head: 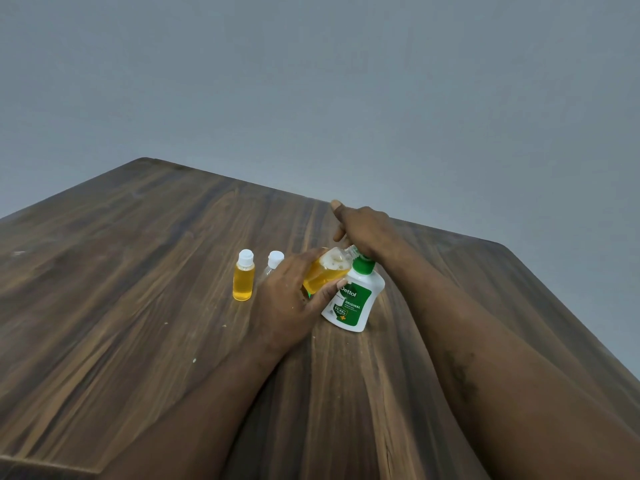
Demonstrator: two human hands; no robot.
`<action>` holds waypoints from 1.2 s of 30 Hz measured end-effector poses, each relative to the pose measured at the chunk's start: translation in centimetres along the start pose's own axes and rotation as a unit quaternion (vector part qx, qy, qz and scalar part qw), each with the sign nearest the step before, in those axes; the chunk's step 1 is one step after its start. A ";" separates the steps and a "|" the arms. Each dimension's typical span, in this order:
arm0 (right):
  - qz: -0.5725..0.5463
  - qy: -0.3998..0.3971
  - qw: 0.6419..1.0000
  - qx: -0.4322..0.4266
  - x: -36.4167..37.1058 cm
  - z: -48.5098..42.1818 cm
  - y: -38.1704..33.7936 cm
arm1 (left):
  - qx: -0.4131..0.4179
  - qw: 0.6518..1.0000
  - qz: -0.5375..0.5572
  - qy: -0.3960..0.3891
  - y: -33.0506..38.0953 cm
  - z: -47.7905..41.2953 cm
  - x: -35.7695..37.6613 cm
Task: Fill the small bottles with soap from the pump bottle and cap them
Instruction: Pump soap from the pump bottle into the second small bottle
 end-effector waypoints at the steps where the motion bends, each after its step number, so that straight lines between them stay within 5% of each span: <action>1: 0.003 0.001 1.000 -0.004 0.0 0.1 -0.1 | 0.001 1.000 0.000 -0.001 0.0 0.0 0.0; 10: -0.067 0.017 0.997 -0.037 -2.6 0.8 -1.3 | -0.019 1.000 0.010 0.020 0.6 0.0 0.0; 17: 0.011 -0.021 1.000 -0.018 -0.2 0.5 -0.5 | 0.000 1.000 0.003 0.005 0.5 -0.1 0.1; 36: -0.030 -0.039 0.999 -0.012 -1.3 0.7 -0.8 | -0.006 1.000 0.023 0.014 0.7 -0.1 0.1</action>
Point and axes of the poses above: each hand's wrist, its own z-axis away from the middle knuckle, its own x-axis out of the palm, y = z × x, the point moved 5 cm from there along -z, towards the middle knuckle, and after that the axes turned 15 degrees about -y, right-handed, at the moved point
